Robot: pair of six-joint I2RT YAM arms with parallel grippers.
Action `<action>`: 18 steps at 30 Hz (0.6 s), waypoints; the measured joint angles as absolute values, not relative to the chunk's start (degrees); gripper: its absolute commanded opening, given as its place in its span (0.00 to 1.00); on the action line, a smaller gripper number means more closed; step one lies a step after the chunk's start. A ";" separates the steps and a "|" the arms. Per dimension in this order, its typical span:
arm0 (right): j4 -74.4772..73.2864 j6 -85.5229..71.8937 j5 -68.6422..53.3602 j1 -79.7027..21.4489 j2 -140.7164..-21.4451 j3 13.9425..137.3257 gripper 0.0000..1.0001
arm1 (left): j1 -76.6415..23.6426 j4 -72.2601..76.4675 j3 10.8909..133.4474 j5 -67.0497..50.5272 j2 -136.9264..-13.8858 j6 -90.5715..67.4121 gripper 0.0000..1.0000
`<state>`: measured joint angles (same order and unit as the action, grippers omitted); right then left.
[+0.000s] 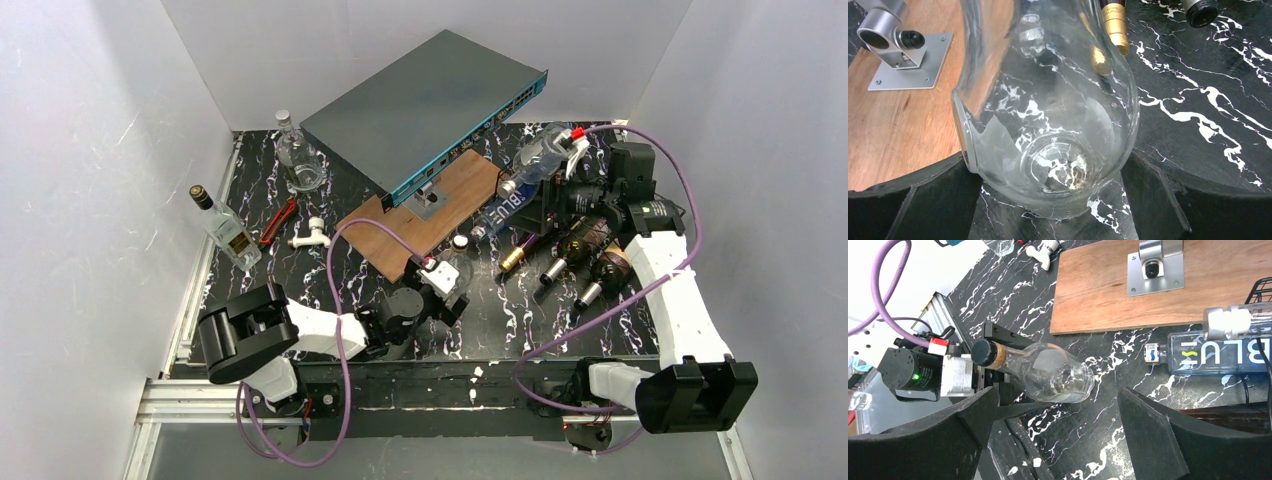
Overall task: Take the wine bottle off the wine rack
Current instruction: Place the wine bottle at the center of the board.
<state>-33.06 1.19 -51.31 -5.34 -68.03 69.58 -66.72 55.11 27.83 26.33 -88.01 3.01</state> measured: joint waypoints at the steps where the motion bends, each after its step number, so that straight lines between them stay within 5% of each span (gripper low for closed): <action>1: -32.64 1.04 -51.57 -5.04 -67.55 69.10 0.99 | -66.67 55.07 27.62 26.35 -87.74 2.50 0.98; 18: -29.58 0.19 -55.22 -1.04 -61.67 61.65 0.98 | -64.18 49.17 23.92 20.21 -79.07 -8.10 0.98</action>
